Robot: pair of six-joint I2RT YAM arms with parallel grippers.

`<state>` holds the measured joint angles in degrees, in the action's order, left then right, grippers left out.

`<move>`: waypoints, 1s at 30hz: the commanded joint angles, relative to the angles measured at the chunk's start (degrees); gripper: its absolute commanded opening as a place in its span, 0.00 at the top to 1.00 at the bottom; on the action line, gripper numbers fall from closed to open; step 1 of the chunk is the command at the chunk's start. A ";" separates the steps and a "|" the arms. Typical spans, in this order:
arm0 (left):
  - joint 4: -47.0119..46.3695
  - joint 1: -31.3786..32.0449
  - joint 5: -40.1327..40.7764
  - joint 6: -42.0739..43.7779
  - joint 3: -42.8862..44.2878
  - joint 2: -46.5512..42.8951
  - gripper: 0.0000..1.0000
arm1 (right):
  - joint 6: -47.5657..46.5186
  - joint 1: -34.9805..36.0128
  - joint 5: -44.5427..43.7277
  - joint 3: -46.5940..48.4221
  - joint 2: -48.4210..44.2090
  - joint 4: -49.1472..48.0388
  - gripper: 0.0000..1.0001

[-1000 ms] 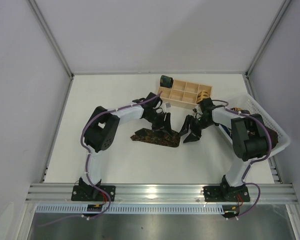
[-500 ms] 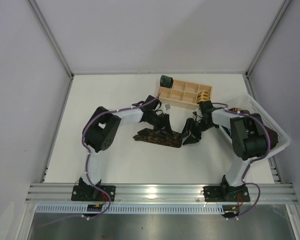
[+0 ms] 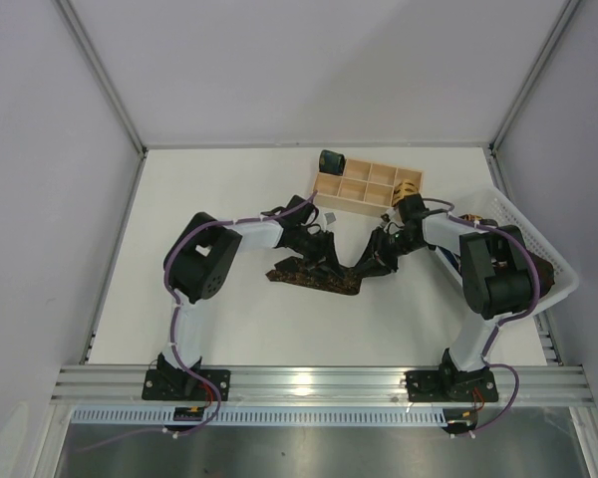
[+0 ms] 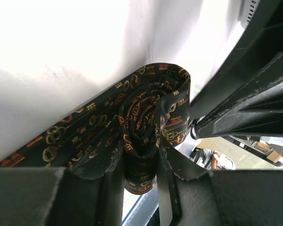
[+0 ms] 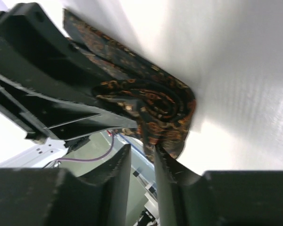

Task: Roll the ties
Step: Roll the tie

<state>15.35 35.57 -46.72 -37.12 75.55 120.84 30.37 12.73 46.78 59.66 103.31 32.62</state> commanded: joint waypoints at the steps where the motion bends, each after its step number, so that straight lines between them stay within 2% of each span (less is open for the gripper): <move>1: -1.73 -0.50 0.58 0.30 -0.84 1.15 1.00 | 1.62 0.27 3.93 1.42 0.05 -3.79 0.71; 5: -2.43 -0.68 0.14 0.21 -0.84 2.12 1.00 | 1.71 0.10 2.61 1.60 -1.26 -3.18 0.72; 11: -3.57 -0.85 -0.21 -0.40 -1.19 2.39 1.00 | 3.02 1.33 5.24 1.07 -2.50 -8.09 0.72; 13: -3.32 -0.85 -0.21 -0.41 -1.02 2.47 1.00 | 2.68 1.77 4.81 0.38 1.00 -9.76 0.76; 14: -3.40 -1.03 -0.21 -0.49 -1.02 2.47 0.99 | 2.50 1.77 4.89 -0.15 2.15 -10.73 0.85; 17: -3.23 -1.21 -0.13 -0.32 -0.84 2.56 1.00 | 2.85 1.68 5.42 -3.22 3.91 -16.86 0.95; 20: -2.88 -1.47 0.31 0.03 -0.67 3.09 0.99 | 1.01 1.95 4.63 -5.25 6.37 -17.07 1.00; 26: -1.21 -1.91 3.38 0.99 0.21 4.23 1.00 | 0.30 1.59 -1.86 -7.98 12.78 -19.17 1.00; 28: 0.64 -2.17 4.35 1.61 0.56 4.23 0.97 | 0.39 1.94 -4.85 -7.54 12.97 -18.56 1.00; 30: 2.22 -2.35 5.14 2.58 0.57 3.27 0.79 | 0.22 2.56 -6.62 -7.19 12.71 -18.12 1.00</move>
<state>14.72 34.17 -48.64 -37.52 75.35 123.24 33.87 13.76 56.66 54.39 111.98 13.34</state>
